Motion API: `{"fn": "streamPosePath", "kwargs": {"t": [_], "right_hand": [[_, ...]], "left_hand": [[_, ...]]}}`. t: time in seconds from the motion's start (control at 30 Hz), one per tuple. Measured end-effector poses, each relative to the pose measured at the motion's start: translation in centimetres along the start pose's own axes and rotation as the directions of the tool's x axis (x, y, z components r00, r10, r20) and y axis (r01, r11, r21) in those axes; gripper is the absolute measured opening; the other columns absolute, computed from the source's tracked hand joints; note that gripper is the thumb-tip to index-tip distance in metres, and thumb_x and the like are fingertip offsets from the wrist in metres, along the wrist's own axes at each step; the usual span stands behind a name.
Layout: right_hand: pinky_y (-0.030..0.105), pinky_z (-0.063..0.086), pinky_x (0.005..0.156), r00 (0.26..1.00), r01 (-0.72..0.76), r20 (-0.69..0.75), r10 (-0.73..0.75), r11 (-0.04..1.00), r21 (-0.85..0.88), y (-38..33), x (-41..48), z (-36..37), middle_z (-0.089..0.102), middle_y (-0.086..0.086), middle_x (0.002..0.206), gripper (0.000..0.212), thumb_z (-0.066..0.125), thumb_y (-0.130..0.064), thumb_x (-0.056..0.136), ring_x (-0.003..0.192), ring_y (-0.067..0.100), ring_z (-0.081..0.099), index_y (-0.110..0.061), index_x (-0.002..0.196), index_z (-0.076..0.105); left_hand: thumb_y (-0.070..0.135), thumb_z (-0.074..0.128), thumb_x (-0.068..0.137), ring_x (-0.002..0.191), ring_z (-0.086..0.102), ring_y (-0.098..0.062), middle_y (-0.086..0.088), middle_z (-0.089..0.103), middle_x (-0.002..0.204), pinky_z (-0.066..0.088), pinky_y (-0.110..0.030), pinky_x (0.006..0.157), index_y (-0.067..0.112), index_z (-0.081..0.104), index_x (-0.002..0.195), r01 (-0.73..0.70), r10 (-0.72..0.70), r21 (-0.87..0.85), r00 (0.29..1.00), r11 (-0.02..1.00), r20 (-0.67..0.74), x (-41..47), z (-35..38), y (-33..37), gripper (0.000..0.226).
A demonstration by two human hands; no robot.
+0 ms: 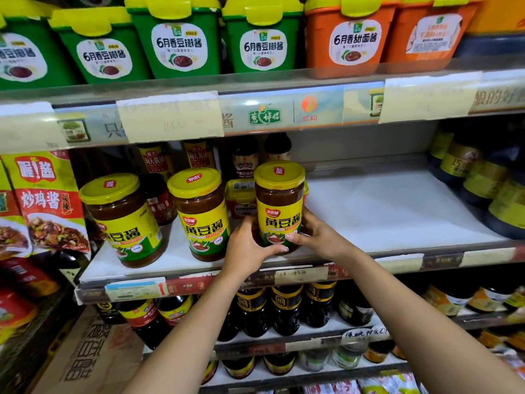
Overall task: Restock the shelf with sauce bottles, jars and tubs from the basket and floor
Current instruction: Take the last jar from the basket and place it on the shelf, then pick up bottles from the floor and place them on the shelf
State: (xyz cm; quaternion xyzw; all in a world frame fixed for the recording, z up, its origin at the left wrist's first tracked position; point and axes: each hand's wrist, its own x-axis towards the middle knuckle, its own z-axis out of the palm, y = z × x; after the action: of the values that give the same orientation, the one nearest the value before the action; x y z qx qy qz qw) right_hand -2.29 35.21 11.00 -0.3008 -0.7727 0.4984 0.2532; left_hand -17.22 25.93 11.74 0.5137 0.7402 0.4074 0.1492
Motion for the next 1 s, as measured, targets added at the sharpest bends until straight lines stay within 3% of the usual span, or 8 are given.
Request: {"fn": "streamPosePath", "kwargs": {"t": [0.2, 0.3, 0.43, 0.5, 0.7, 0.83, 0.93, 1.0], "right_hand": [[0.027, 0.044, 0.097, 0.971, -0.009, -0.238, -0.004, 0.998, -0.055, -0.8, -1.6, 0.9, 0.057, 0.002, 0.13, 0.07, 0.073, -0.024, 0.077, 0.116, 0.014, 0.054, -0.019, 0.138, 0.04], [0.025, 0.044, 0.095, 0.935, 0.008, -0.354, -0.026, 0.999, -0.053, -1.5, -3.3, 1.6, 0.057, 0.007, 0.128, 0.067, 0.074, -0.02, 0.076, 0.112, 0.01, 0.052, -0.019, 0.136, 0.042], [0.013, 0.042, 0.088, 0.87, -0.015, -0.492, -0.027, 0.997, -0.08, -1.6, -6.4, 1.8, 0.058, 0.0, 0.121, 0.059, 0.073, -0.024, 0.078, 0.111, 0.003, 0.051, -0.021, 0.131, 0.047], [0.018, 0.047, 0.087, 0.829, -0.042, -0.56, -0.019, 0.995, -0.096, -1.0, -8.5, 1.6, 0.058, -0.008, 0.117, 0.054, 0.071, -0.026, 0.079, 0.108, 0.006, 0.056, -0.024, 0.128, 0.049], [0.013, 0.039, 0.091, 0.712, -0.202, -0.702, -0.008, 0.955, -0.216, 1.8, -16.3, 0.2, 0.055, -0.012, 0.117, 0.048, 0.068, -0.029, 0.082, 0.109, 0.003, 0.052, -0.016, 0.125, 0.053], [0.01, 0.046, 0.073, 0.628, -0.336, -0.771, 0.105, 0.931, -0.147, 4.2, -21.9, -1.0, 0.059, -0.01, 0.106, 0.048, 0.067, -0.029, 0.082, 0.078, -0.002, 0.057, -0.017, 0.126, 0.052], [0.023, 0.045, 0.091, 0.579, -0.438, -0.791, 0.195, 0.894, -0.1, 6.5, -26.1, -2.0, 0.059, -0.005, 0.116, 0.053, 0.066, -0.034, 0.082, 0.103, 0.001, 0.055, -0.017, 0.129, 0.049], [0.023, 0.041, 0.094, 0.529, -0.499, -0.804, 0.273, 0.866, -0.033, 8.2, -29.0, -2.4, 0.056, -0.003, 0.126, 0.054, 0.067, -0.035, 0.082, 0.117, 0.01, 0.051, -0.016, 0.13, 0.049]], "left_hand": [[0.037, 0.075, 0.072, 0.122, 0.05, -0.026, -0.006, 0.052, 0.134, 0.044, -0.035, 0.097, 0.017, 0.038, 0.134, -0.018, 0.017, 0.037, 0.999, 0.999, 0.035, -1.3, 0.0, -0.6, 0.074], [0.032, 0.073, 0.076, 0.123, 0.048, -0.023, -0.005, 0.048, 0.136, 0.044, -0.041, 0.101, 0.019, 0.034, 0.138, -0.055, 0.054, -0.038, 0.998, 0.998, -0.037, -3.1, 0.4, -0.8, 0.074], [0.022, 0.071, 0.078, 0.121, 0.044, -0.018, -0.004, 0.045, 0.13, 0.038, -0.03, 0.102, 0.015, 0.042, 0.132, -0.19, 0.181, -0.051, 0.973, 0.98, -0.14, -5.3, 1.3, 0.2, 0.061], [0.02, 0.07, 0.078, 0.122, 0.042, -0.02, -0.006, 0.046, 0.128, 0.033, -0.028, 0.104, 0.012, 0.048, 0.128, -0.259, 0.25, -0.04, 0.955, 0.965, -0.158, -6.2, 2.2, 0.7, 0.055], [0.014, 0.07, 0.079, 0.11, 0.051, -0.019, 0.001, 0.051, 0.111, 0.041, -0.03, 0.098, 0.01, 0.056, 0.115, -0.312, 0.321, -0.228, 0.947, 0.922, 0.002, -9.0, 8.1, 2.3, 0.039], [0.015, 0.069, 0.079, 0.104, 0.054, -0.013, 0.006, 0.052, 0.107, 0.047, -0.033, 0.09, 0.014, 0.056, 0.113, -0.237, 0.319, -0.337, 0.923, 0.911, 0.215, -11.4, 13.1, 3.0, 0.036], [0.012, 0.067, 0.081, 0.098, 0.057, -0.012, 0.004, 0.056, 0.103, 0.046, -0.027, 0.083, 0.018, 0.055, 0.108, -0.124, 0.288, -0.384, 0.867, 0.915, 0.406, -13.2, 16.5, 3.8, 0.031], [0.011, 0.067, 0.082, 0.095, 0.056, -0.011, 0.003, 0.057, 0.102, 0.042, -0.017, 0.079, 0.015, 0.055, 0.107, -0.09, 0.277, -0.358, 0.81, 0.93, 0.517, -14.4, 18.9, 4.3, 0.028]]}}
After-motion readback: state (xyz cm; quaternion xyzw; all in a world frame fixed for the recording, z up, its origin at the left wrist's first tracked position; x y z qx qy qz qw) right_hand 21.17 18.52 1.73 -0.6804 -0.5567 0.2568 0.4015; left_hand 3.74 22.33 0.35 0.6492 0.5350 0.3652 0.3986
